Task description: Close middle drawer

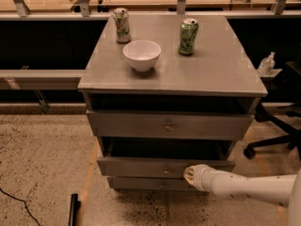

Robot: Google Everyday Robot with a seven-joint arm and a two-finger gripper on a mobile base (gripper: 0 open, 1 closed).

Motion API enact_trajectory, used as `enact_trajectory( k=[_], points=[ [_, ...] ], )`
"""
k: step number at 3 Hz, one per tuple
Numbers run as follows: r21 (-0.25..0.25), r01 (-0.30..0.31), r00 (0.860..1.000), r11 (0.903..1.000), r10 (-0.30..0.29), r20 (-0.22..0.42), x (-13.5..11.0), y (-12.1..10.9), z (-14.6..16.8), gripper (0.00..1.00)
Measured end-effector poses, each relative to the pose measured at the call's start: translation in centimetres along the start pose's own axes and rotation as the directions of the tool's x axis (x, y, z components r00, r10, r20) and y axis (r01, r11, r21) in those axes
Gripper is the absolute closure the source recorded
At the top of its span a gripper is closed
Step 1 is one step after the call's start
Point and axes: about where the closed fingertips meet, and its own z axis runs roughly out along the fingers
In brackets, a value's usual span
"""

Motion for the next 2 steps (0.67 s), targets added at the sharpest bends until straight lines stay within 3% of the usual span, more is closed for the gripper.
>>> enact_trajectory(
  k=[1, 2],
  points=[
    [0.024, 0.029, 1.0, 0.9993, -0.029, -0.002, 0.35, -2.19, 1.59, 1.0],
    [0.024, 0.029, 1.0, 0.9993, -0.029, -0.002, 0.37, -2.14, 1.54, 1.0]
  ],
)
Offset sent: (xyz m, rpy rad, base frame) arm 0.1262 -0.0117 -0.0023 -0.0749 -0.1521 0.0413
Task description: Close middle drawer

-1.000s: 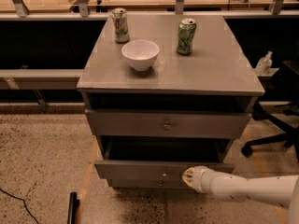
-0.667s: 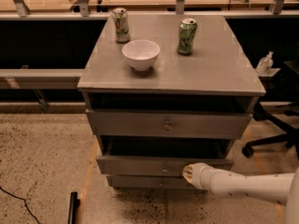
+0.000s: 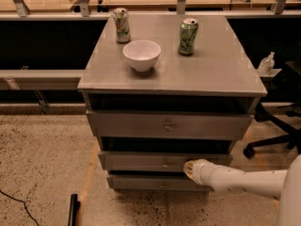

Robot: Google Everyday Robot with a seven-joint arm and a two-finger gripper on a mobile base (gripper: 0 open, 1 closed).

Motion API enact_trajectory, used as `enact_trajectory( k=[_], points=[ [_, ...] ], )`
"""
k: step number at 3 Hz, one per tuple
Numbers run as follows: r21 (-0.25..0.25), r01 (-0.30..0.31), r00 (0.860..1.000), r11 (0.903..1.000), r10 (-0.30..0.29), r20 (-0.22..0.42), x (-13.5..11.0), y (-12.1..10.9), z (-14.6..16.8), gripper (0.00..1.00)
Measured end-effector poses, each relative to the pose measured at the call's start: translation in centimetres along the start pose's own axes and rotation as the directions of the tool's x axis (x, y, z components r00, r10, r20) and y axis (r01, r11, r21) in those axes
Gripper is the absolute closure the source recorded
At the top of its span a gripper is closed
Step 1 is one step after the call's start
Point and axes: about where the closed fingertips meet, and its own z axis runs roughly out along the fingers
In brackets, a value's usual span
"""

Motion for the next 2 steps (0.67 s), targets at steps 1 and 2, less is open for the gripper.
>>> enact_trajectory(
  k=[1, 2],
  points=[
    [0.025, 0.03, 1.0, 0.9992, -0.03, 0.0, 0.22, -2.21, 1.63, 1.0],
    [0.025, 0.03, 1.0, 0.9992, -0.03, 0.0, 0.25, -2.16, 1.56, 1.0]
  ],
)
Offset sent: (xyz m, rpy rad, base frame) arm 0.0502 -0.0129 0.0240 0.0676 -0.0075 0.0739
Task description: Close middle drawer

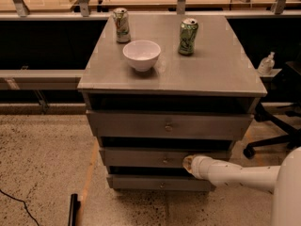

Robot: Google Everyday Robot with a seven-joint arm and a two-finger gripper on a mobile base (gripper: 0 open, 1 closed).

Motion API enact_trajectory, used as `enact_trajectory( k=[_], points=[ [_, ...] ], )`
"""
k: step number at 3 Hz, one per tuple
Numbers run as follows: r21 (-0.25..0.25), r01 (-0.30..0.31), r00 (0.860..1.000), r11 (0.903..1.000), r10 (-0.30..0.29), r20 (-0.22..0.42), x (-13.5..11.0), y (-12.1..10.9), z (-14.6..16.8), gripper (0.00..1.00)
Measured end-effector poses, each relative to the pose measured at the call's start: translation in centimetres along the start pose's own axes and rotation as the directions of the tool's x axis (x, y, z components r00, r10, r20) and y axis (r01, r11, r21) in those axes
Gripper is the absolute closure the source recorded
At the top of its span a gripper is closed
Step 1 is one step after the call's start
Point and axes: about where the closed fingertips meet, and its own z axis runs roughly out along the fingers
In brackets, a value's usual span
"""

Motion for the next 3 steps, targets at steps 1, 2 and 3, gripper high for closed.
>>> enact_trajectory(
  k=[1, 2, 3],
  points=[
    [-0.021, -0.015, 1.0, 0.9997, 0.016, 0.024, -0.2, 0.3, -1.2, 1.0],
    [-0.042, -0.019, 0.996, 0.9989, 0.022, 0.086, -1.8, -0.4, -5.8, 1.0],
    [-0.064, -0.135, 0.983, 0.9888, 0.142, 0.115, -3.8, -0.4, -16.2, 0.98]
  ],
)
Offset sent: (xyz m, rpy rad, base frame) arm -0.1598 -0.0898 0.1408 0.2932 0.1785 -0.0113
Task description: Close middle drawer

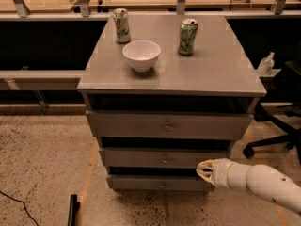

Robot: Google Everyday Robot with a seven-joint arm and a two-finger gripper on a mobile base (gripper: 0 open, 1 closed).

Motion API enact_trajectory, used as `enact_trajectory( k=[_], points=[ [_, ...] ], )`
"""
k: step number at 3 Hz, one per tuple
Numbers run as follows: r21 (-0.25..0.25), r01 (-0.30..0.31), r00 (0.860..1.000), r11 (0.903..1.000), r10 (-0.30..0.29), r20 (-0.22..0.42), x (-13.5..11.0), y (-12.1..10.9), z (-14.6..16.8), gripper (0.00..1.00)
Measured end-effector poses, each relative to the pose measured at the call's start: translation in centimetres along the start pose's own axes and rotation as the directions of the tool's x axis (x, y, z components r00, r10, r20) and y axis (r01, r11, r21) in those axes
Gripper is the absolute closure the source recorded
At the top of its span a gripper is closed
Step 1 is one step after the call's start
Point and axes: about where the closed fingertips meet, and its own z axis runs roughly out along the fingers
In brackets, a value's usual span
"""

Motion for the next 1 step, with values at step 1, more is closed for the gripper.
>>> enact_trajectory(
  k=[1],
  points=[
    [0.0, -0.023, 1.0, 0.9997, 0.023, -0.004, -0.1, 0.35, -1.99, 0.77]
  ],
)
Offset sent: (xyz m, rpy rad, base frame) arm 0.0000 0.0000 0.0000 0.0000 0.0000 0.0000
